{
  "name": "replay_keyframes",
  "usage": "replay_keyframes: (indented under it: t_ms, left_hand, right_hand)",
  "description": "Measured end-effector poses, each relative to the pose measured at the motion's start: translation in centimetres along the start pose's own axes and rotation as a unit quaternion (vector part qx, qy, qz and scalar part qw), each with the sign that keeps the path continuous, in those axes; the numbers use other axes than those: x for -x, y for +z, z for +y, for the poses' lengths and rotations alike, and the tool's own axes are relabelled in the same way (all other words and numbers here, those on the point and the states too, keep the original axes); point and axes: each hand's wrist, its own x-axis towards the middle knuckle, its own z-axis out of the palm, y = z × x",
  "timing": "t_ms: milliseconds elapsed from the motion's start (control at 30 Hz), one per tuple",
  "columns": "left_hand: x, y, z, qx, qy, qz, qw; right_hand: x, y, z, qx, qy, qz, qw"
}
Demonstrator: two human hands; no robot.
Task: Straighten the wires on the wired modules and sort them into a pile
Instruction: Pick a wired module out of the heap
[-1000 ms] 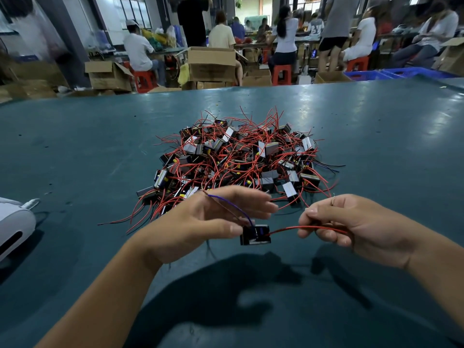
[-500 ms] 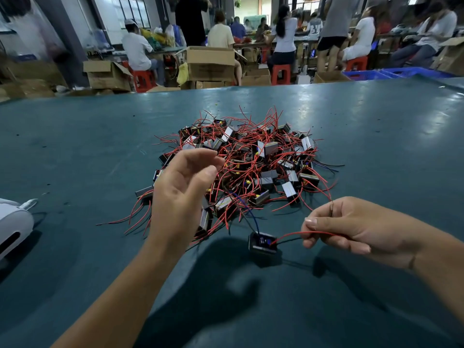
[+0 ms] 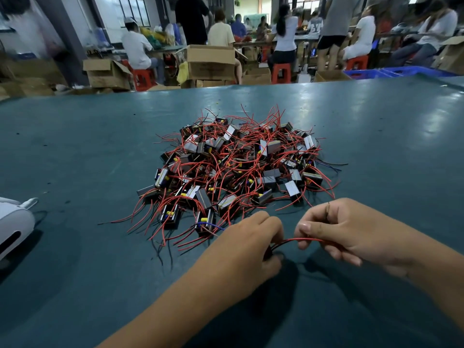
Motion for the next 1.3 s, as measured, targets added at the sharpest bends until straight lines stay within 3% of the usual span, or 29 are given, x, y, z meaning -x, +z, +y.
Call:
replay_keyframes:
  t_ms: [200,333,433,533,633,867,1167,1300]
  left_hand:
    - [-0.3,-0.1,-1.0,0.005,-0.016,-0.034,0.999]
    - [-0.4,0.0,-1.7,0.018,-0.016,-0.03,0.999]
    - [-0.6,-0.3,-2.7,0.017,-0.02,-0.014,1.0]
    - [-0.9,-0.7,-3.6,0.03,-0.026,-0.005,0.999]
    - [-0.9,-0.7,-4.1,0.049,-0.027,0.01,0.998]
    - [-1.1,-1.0,-5.0,0.043,-0.025,-0.001,0.999]
    - [-1.2,-0.2,-5.2,0.053,0.005,0.005,0.999]
    - [-1.2,-0.1,-5.3,0.062,0.008,0.008,0.998]
  right_hand:
    - [-0.5,-0.1,0.5,-0.056,-0.017,0.023,0.998]
    - [-1.6,-1.4,1.4,-0.077,-0.026,0.184,0.979]
    - [-2.5,-2.6,2.6,0.023,-0.095,0.332,0.938]
    - [-2.9,-3.3,3.3,0.11,-0.169,0.398,0.895]
    - [-3.7,-4.8,2.8,0.25,-0.173,0.456,0.837]
    - [-10.2,-11.6,0.7,0.348,-0.067,0.392,0.849]
    - [-18.2,-14.9,0.2,0.298,0.078,0.375,0.874]
    - [-19.3,-14.2,0.1,0.354,0.107,0.358,0.857]
